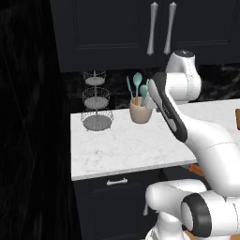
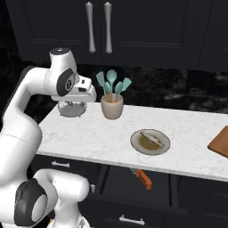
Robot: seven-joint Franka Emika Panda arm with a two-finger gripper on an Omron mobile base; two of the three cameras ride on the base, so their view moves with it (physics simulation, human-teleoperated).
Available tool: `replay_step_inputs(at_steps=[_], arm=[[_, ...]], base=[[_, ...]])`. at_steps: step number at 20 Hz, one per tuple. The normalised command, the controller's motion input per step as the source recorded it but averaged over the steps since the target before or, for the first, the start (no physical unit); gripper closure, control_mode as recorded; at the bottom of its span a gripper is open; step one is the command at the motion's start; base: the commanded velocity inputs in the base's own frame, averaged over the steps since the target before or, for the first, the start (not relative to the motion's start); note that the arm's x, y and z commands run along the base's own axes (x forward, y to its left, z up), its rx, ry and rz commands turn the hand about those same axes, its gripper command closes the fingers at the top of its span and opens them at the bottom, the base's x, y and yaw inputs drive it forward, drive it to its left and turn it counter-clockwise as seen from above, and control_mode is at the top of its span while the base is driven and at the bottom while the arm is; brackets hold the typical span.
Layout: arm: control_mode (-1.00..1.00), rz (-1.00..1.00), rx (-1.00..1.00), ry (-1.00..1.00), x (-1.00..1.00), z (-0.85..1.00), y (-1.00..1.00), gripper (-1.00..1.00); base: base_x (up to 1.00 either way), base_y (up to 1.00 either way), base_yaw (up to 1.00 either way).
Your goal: Pick up the knife from the drawer and place it on the cutting board. Then place the meat from the plate to the cutting board.
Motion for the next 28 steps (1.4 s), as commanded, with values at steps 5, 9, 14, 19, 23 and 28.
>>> replay_step_inputs(at_steps=[5, 9, 14, 19, 23, 28], arm=[[-1.00, 0.00, 0.03, 0.00, -0.52, 0.00, 0.00, -1.00], [-1.00, 0.00, 0.13, 0.00, -1.00, 0.00, 0.00, -1.00], [-1.00, 0.00, 0.11, 0.00, -1.00, 0.00, 0.00, -1.00], [-1.00, 0.00, 0.00, 0.02, -0.78, -0.13, 0.00, -1.00], [1.00, 0.00, 0.00, 0.00, -0.18, -0.04, 0.00, -1.00], [1.00, 0.00, 0.00, 0.00, 0.00, 0.00, 0.00, -1.00]], base=[[0.00, 0.00, 0.00], [0.00, 0.00, 0.00], [0.00, 0.00, 0.00], [0.00, 0.00, 0.00], [-0.09, 0.00, 0.00], [-0.18, 0.00, 0.00]])
